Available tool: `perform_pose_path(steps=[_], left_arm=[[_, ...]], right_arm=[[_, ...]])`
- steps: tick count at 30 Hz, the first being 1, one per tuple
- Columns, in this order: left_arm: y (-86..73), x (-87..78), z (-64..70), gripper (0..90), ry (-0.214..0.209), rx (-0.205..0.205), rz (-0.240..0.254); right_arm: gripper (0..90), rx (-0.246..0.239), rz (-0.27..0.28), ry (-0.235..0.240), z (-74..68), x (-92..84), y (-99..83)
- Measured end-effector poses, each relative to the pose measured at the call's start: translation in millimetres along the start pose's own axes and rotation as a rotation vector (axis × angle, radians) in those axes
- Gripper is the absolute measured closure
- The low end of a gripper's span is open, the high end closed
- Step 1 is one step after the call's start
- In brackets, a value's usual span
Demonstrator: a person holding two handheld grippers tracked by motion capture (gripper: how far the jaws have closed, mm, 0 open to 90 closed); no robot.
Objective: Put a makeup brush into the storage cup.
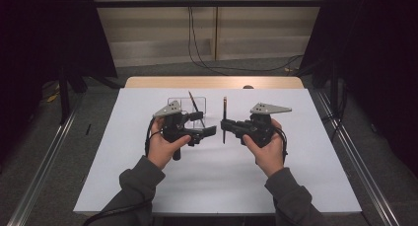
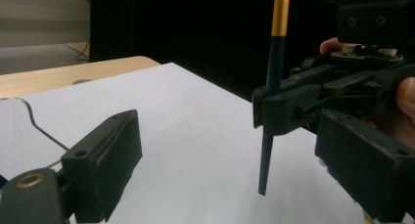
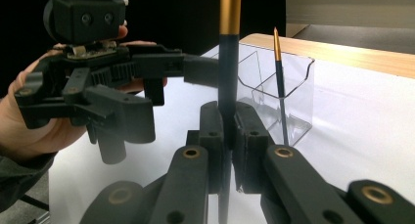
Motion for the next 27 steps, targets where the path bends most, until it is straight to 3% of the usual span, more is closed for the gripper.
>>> perform_pose_path(steps=[15, 26, 27], left_arm=[[21.7, 7.6, 7.8, 11.6, -0.018, 0.01, 0.017], [26.0, 12.8, 12.0, 26.2, -0.035, 0.015, 0.015], [26.1, 13.2, 12.8, 27.7, -0.051, 0.015, 0.018]], right_arm=[[84.4, -0.007, 0.002, 0.015, -2.4, 0.8, -2.0], [84.4, -0.012, -0.003, 0.026, -5.1, 1.3, -3.6], [84.4, -0.011, -0.005, 0.026, -5.5, 1.5, -3.7]])
Point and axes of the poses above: each handheld gripper's, and its own axes: x roughly forward along the jaws, y roughly out of its top, z roughly to its right, the point moved 9 cm from there along x, roughly forward along the jaws, and after that the axes turned 5 degrees about -x, right-handed, at the moved point
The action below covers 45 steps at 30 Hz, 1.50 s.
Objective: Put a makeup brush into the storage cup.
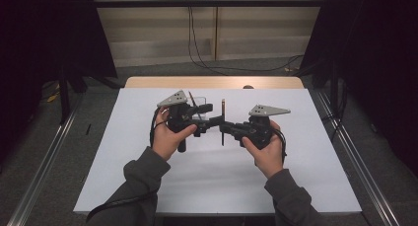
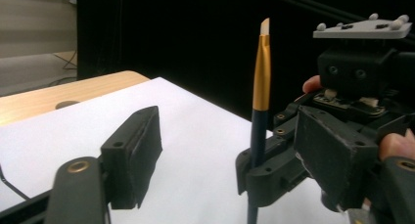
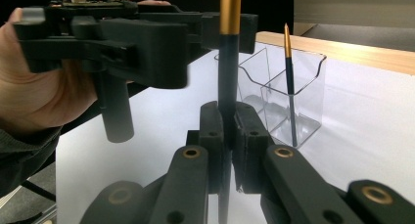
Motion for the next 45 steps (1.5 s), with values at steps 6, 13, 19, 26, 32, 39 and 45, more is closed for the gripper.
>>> perform_pose_path(steps=[6, 13, 19, 26, 32, 39, 45], left_arm=[[1.1, -0.3, 0.0, 34.5, -0.003, -0.015, 0.006], [0.5, 2.6, 3.0, 41.8, -0.016, -0.021, 0.001], [0.9, 4.7, 6.0, 45.5, -0.03, -0.035, 0.002], [4.6, 4.8, 9.4, 52.3, -0.041, -0.039, 0.02], [6.2, 3.6, 10.8, 61.3, -0.058, -0.041, 0.02], [9.0, 2.5, 14.5, 70.7, -0.076, -0.074, 0.024], [10.1, 0.0, 14.7, 81.4, -0.085, -0.113, 0.033]], right_arm=[[84.4, -0.004, -0.001, 0.005, -1.1, 0.2, 0.0], [84.4, -0.006, -0.002, 0.009, -2.6, 1.0, 0.9], [84.4, -0.01, -0.009, 0.01, -3.8, 2.2, 0.1], [84.4, -0.013, -0.007, 0.015, -3.9, 2.1, 0.9], [84.4, -0.012, -0.009, 0.017, -4.5, 1.3, 1.1], [84.3, -0.016, -0.01, 0.022, -5.9, 2.5, 1.5], [84.4, -0.014, -0.01, 0.02, -5.4, 2.4, 1.7]])
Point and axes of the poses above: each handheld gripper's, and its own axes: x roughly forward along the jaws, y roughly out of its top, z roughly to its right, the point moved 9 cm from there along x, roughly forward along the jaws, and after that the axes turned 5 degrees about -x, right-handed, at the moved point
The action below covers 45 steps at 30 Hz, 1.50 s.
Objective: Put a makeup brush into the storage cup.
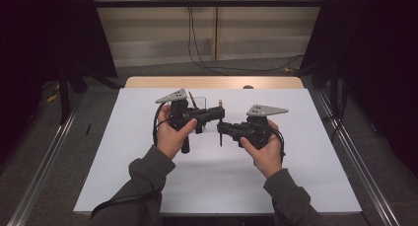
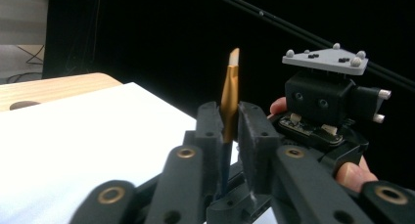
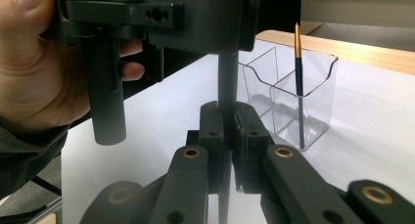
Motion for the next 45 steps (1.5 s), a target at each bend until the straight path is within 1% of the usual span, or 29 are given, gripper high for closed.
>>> perform_pose_path(steps=[3, 7, 10, 14, 19, 20, 26, 28, 29, 31, 32, 33, 34, 36, 37, 39, 40, 41, 43, 45], left_arm=[[-0.5, -0.8, -0.6, 82.2, 0.0, -0.002, -0.001], [-1.2, -2.1, -0.8, 82.5, 0.0, 0.006, -0.01], [-1.5, -2.1, -0.9, 83.0, 0.004, 0.0, -0.008], [-2.4, -2.5, -1.6, 83.4, 0.012, 0.013, -0.017], [-2.2, -3.2, -1.5, 83.9, 0.016, 0.014, -0.018], [-2.2, -3.4, -1.6, 83.9, 0.018, 0.019, -0.019], [-1.2, -3.8, 0.1, 84.1, 0.022, 0.035, -0.024], [-0.9, -4.4, 0.8, 84.1, 0.015, 0.046, -0.028], [0.0, -4.2, 1.9, 84.1, 0.015, 0.042, -0.021], [1.0, -4.9, 2.2, 84.1, 0.014, 0.049, -0.021], [1.4, -5.2, 2.0, 84.1, 0.018, 0.055, -0.022], [2.0, -5.2, 2.4, 84.1, 0.021, 0.053, -0.017], [2.1, -6.1, 2.0, 84.1, 0.022, 0.063, -0.023], [2.1, -6.8, 2.2, 84.1, 0.026, 0.064, -0.021], [1.6, -7.5, 1.5, 84.1, 0.028, 0.068, -0.025], [1.2, -8.2, 0.8, 84.1, 0.034, 0.068, -0.023], [1.1, -8.7, 0.8, 84.1, 0.026, 0.065, -0.021], [1.0, -9.4, -0.2, 84.1, 0.035, 0.065, -0.02], [0.8, -10.1, -0.7, 84.1, 0.035, 0.067, -0.018], [1.0, -11.0, -1.1, 84.1, 0.04, 0.064, -0.014]], right_arm=[[84.4, 0.001, -0.001, 0.003, -0.6, 0.6, 0.3], [84.3, -0.004, -0.007, 0.007, -1.3, 1.1, -0.4], [84.3, -0.003, -0.007, 0.01, -1.6, 1.5, -0.9], [84.3, -0.001, -0.012, 0.006, -1.4, 1.8, -1.9], [84.1, 0.0, -0.005, 0.011, -1.6, 2.3, -2.6], [84.0, 0.0, -0.003, 0.012, -1.9, 2.3, -2.6], [81.2, -0.008, 0.005, 0.012, -2.3, 2.2, -1.9], [77.2, -0.013, 0.003, 0.006, -2.3, 2.0, -1.8], [76.5, -0.013, 0.004, 0.005, -2.3, 2.0, -1.7], [72.1, -0.017, -0.001, 0.007, -2.7, 2.0, -2.6], [71.0, -0.023, 0.0, 0.0, -2.3, 2.0, -2.9], [69.7, -0.027, 0.005, 0.003, -2.7, 1.8, -2.8], [68.2, -0.033, 0.007, 0.007, -3.1, 1.4, -3.0], [63.1, -0.042, 0.009, -0.006, -2.6, 0.2, -3.5], [62.2, -0.044, 0.011, -0.005, -2.4, -0.3, -3.8], [58.2, -0.049, 0.01, -0.015, -1.3, -1.9, -4.2], [56.0, -0.054, 0.009, -0.02, -1.0, -2.7, -4.3], [54.7, -0.06, 0.015, -0.021, -0.5, -3.5, -3.8], [51.6, -0.064, 0.02, -0.028, -0.2, -5.4, -3.3], [46.6, -0.074, 0.026, -0.031, 0.0, -7.3, -3.0]])
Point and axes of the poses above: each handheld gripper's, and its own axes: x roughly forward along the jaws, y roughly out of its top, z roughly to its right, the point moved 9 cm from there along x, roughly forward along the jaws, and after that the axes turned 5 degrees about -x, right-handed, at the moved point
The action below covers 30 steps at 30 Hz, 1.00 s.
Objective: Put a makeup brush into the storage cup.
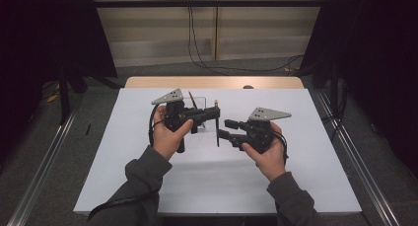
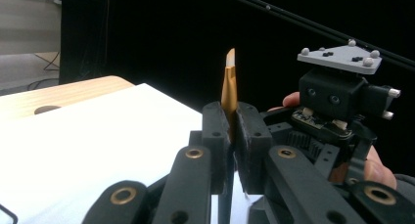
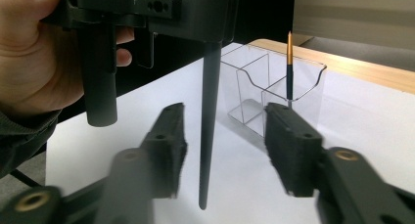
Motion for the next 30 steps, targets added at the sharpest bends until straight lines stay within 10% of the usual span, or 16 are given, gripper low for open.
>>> perform_pose_path(steps=[30], left_arm=[[-3.5, -9.9, -6.1, 84.1, 0.034, 0.021, -0.007]], right_arm=[[12.0, -0.084, -0.01, -0.097, 15.3, -23.6, -14.2]])
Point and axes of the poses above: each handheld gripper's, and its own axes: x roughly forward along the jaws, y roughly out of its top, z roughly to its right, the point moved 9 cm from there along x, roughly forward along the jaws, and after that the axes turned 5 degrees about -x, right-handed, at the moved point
